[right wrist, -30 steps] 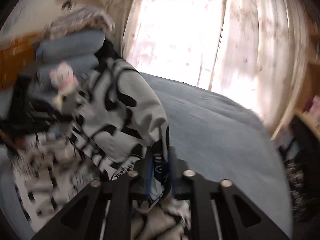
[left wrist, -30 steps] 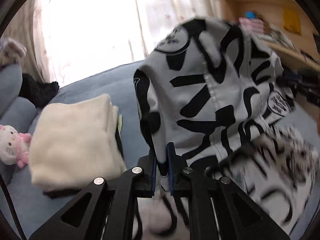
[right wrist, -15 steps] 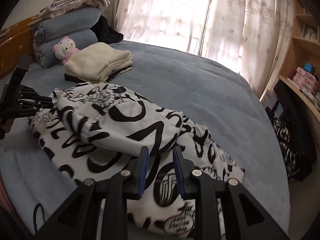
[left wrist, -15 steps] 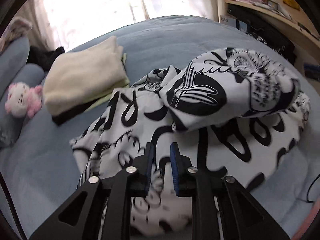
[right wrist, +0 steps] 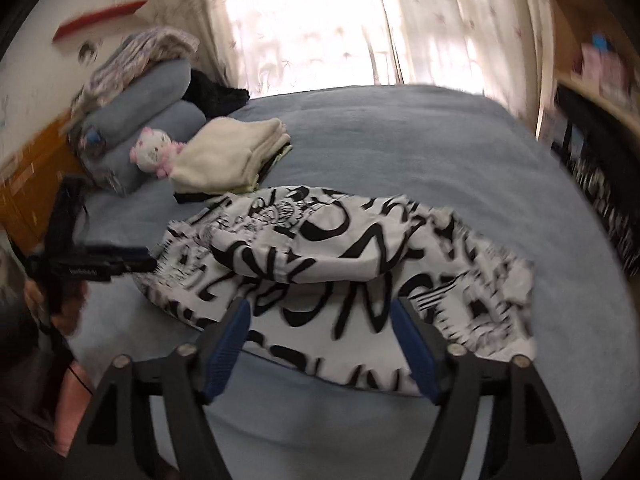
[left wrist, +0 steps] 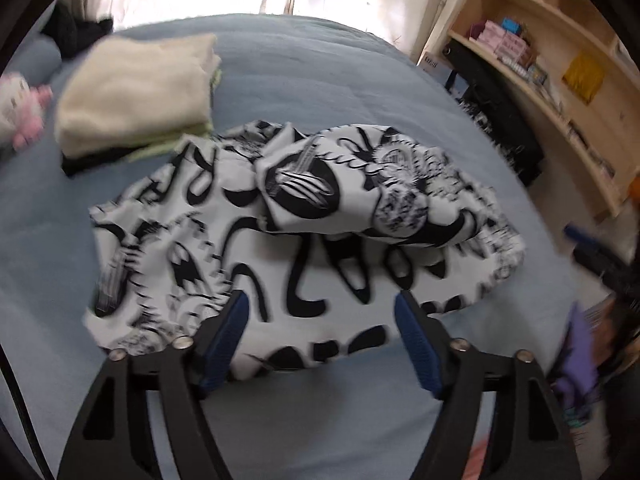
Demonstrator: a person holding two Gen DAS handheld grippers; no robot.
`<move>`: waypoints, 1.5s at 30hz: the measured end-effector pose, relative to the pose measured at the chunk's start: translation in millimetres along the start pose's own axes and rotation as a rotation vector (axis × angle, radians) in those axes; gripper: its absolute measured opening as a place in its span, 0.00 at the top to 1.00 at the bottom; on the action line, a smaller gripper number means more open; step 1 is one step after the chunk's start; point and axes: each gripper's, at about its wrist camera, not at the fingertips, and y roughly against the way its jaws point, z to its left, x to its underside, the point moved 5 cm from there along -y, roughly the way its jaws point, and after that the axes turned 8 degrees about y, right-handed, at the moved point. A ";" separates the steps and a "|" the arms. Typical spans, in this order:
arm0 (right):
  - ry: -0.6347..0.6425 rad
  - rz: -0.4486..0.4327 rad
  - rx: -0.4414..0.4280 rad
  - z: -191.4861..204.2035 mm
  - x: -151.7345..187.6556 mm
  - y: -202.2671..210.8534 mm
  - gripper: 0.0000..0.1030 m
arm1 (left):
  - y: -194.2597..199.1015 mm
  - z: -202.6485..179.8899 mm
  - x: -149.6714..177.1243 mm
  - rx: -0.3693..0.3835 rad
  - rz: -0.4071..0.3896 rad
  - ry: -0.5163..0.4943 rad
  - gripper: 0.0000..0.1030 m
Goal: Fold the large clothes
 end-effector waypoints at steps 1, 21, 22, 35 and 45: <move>-0.039 0.006 -0.033 -1.1 1.1 -4.7 0.28 | -4.0 1.4 -2.4 0.027 0.012 0.026 0.26; -0.749 0.134 -0.422 -85.9 7.4 -198.5 0.27 | -121.1 58.4 -70.3 0.377 0.182 0.361 0.24; -0.750 0.133 -0.427 -86.1 5.4 -205.6 0.27 | -128.0 56.8 -72.5 0.377 0.190 0.351 0.24; -0.389 -0.048 -0.250 -85.7 -51.9 -190.7 0.94 | -140.9 39.6 -128.9 0.333 -0.036 0.295 0.65; -0.456 0.111 -0.292 -94.9 14.8 -203.4 0.78 | -162.8 32.0 -75.4 0.245 0.060 0.269 0.72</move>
